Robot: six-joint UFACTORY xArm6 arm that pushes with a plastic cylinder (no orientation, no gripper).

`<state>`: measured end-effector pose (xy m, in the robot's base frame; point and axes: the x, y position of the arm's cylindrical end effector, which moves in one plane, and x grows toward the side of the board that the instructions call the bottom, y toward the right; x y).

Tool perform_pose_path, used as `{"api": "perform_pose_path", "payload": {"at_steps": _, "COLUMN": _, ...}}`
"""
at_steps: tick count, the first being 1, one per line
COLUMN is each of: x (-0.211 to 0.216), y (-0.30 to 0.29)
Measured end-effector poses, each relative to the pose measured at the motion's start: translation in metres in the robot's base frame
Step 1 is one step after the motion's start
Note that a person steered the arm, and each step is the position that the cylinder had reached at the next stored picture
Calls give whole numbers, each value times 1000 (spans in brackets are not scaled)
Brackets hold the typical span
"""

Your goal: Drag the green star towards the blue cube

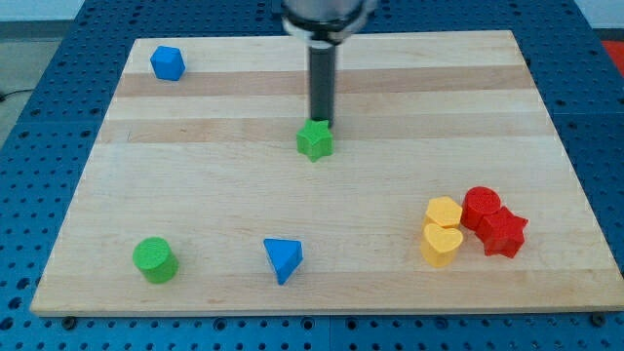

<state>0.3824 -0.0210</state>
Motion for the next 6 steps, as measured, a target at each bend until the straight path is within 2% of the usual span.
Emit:
{"api": "perform_pose_path", "payload": {"at_steps": 1, "x": 16, "y": 57}}
{"api": "perform_pose_path", "payload": {"at_steps": 2, "x": 64, "y": 74}}
{"api": "perform_pose_path", "payload": {"at_steps": 3, "x": 54, "y": 20}}
{"api": "perform_pose_path", "payload": {"at_steps": 4, "x": 25, "y": -13}}
{"api": "perform_pose_path", "payload": {"at_steps": 5, "x": 32, "y": -15}}
{"api": "perform_pose_path", "payload": {"at_steps": 6, "x": 68, "y": -61}}
